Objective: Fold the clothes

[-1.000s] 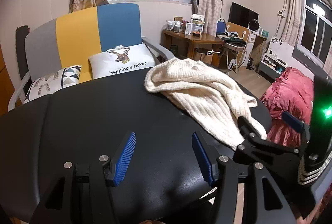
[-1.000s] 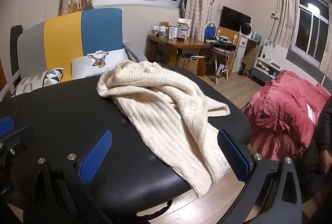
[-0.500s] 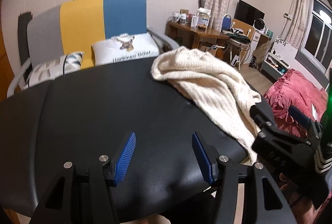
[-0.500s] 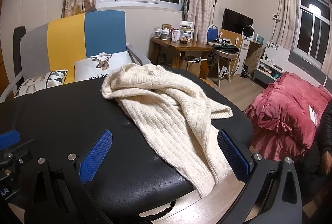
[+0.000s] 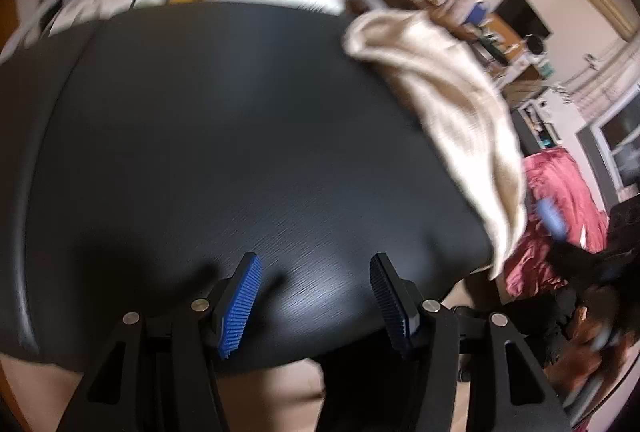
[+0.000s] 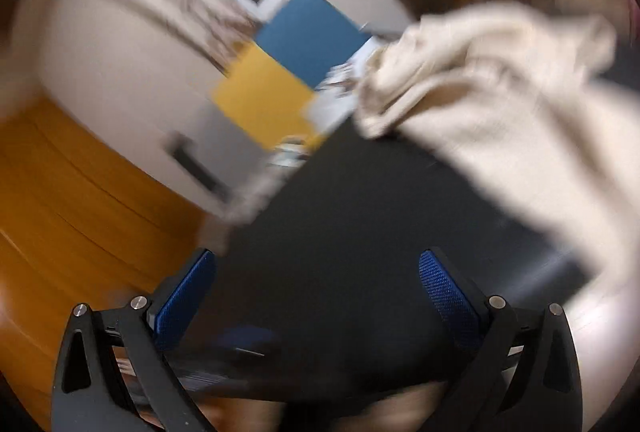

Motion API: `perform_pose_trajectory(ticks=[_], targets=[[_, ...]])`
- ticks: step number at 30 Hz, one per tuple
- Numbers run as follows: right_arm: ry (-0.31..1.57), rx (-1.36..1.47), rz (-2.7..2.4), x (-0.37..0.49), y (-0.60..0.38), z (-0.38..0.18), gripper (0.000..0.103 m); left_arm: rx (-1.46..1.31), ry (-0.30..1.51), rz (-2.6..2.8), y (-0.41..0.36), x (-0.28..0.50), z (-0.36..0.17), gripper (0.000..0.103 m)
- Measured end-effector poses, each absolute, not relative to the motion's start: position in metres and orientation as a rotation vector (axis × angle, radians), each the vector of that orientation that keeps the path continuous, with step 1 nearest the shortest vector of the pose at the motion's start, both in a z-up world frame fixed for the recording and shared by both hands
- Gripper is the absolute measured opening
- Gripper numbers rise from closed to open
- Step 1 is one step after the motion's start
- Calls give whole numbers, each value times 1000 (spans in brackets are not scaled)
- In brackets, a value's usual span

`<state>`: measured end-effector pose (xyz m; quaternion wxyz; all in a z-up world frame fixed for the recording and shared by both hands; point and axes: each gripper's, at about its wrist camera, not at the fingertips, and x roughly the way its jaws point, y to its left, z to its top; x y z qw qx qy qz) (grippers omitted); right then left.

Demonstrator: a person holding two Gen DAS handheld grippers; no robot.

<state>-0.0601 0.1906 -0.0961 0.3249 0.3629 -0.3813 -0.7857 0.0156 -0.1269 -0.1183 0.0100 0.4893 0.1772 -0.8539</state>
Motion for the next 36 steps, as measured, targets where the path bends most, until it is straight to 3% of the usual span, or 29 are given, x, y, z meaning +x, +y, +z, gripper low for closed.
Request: perform_pose_trajectory(ticks=[3,8,13,17,19,22,27,34,36], targets=[[-1144,834,-1921,-66,205,-97,103,1599,627,-2607,-146,22,-135,58],[-956,519,-1878,-69,198,-39,103,1695,740,-2578,-164,20,-151,60],[-725,805,-2176,-102,187,-32,103,1756,871,-2751,-145,-17,-131,60],[-935,973,-2154,-108,220,-71,103,1983,1240,-2822,-99,-79,-121,67],[-1026,1022,-2124,-96,244,-94,103,2036,1228,-2854,-74,-103,-112,71],[-1061,1084,-2099,-76,268,-124,103,2120,1066,-2892,-34,-137,-104,72],[-980,1159,-2117,-68,279,-148,103,2150,691,-2954,9,-149,-93,72],[-634,1256,-2231,-74,253,-144,103,2134,763,-2784,-18,-120,-131,72],[-611,1253,-2240,-75,247,-147,103,2125,797,-2757,-36,-103,-137,72]])
